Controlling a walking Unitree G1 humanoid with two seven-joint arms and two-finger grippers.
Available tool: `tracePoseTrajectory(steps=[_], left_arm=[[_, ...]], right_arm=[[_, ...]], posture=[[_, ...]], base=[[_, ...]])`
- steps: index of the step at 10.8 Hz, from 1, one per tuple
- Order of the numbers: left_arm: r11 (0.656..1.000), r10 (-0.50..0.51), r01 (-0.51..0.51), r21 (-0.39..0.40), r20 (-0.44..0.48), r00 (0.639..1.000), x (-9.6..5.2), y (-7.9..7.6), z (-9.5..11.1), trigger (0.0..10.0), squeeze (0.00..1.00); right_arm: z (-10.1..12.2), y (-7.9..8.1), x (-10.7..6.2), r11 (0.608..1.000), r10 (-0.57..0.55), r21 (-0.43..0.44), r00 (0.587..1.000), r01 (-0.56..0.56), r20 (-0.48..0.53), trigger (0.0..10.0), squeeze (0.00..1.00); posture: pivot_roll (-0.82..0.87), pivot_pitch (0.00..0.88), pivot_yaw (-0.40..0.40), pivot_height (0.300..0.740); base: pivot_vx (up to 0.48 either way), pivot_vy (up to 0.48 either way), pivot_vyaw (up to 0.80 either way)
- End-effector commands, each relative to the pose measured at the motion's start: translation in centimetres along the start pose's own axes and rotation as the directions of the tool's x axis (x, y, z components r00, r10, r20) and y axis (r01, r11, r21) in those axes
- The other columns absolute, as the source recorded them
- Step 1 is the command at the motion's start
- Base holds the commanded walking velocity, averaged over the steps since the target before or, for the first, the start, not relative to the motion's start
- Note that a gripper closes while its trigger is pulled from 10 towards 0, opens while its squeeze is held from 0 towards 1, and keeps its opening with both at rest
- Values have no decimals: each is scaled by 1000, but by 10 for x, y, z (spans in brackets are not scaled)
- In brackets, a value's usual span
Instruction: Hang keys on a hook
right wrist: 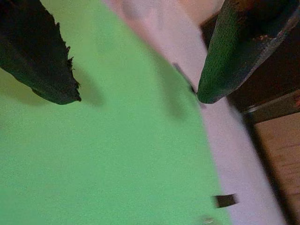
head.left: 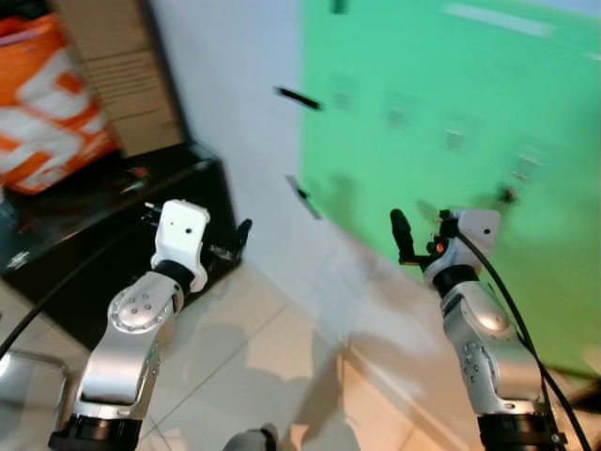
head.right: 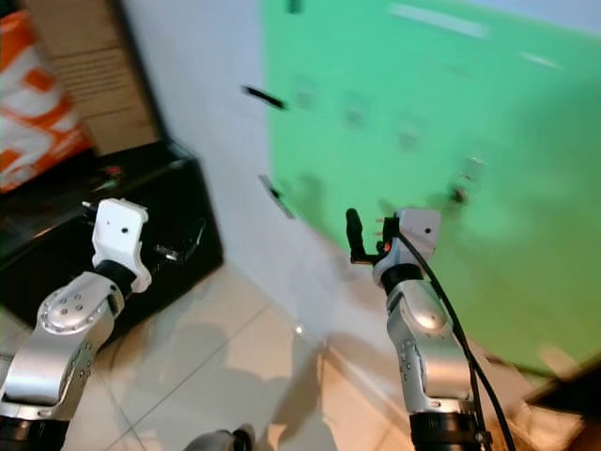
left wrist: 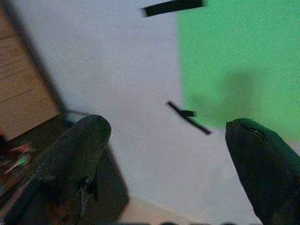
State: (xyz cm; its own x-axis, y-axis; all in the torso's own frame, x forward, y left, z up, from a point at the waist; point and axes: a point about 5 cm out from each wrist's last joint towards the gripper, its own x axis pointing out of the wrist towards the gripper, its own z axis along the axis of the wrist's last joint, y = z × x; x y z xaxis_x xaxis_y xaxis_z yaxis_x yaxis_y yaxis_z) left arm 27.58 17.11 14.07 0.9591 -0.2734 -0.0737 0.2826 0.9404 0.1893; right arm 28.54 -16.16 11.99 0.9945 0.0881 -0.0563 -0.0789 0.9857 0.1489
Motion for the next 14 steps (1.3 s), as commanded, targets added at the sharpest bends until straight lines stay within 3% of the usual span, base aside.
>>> tracePoseTrajectory(steps=[1, 6, 8, 10, 14], left_arm=[[1000, 11, -11, 1, 3, 1000, -2, 2, 0, 10000, 0], [1000, 15, -15, 4, -1, 1000, -2, 3, -1, 10000, 0], [1000, 13, -13, 9, -6, 1000, -3, 4, -2, 10000, 0], [1000, 8, -8, 7, -7, 1000, -2, 4, -2, 10000, 0], [1000, -2, 2, 3, -2, 1000, -1, -1, 1, 10000, 0]], right_arm=[[3, 7, 1, 1000, 30, 9, 1000, -30, 4, 10000, 1000], [7, 8, 2, 999, 23, -25, 998, -21, 67, 10000, 1000], [9, 6, 3, 1000, -6, 11, 996, 5, 89, 10000, 1000], [8, 8, 1, 1000, 12, -14, 997, -11, 80, 10000, 1000], [2, 12, -2, 999, 48, 16, 998, -49, 49, 10000, 1000]], posture=[[-1, 0, 28, 740], [12, 0, 20, 740], [3, 0, 31, 740], [-11, 0, 40, 740], [12, 0, 29, 740]], base=[[311, 0, 800], [346, 0, 661], [354, 0, 0], [354, 0, 0], [350, 0, 800]])
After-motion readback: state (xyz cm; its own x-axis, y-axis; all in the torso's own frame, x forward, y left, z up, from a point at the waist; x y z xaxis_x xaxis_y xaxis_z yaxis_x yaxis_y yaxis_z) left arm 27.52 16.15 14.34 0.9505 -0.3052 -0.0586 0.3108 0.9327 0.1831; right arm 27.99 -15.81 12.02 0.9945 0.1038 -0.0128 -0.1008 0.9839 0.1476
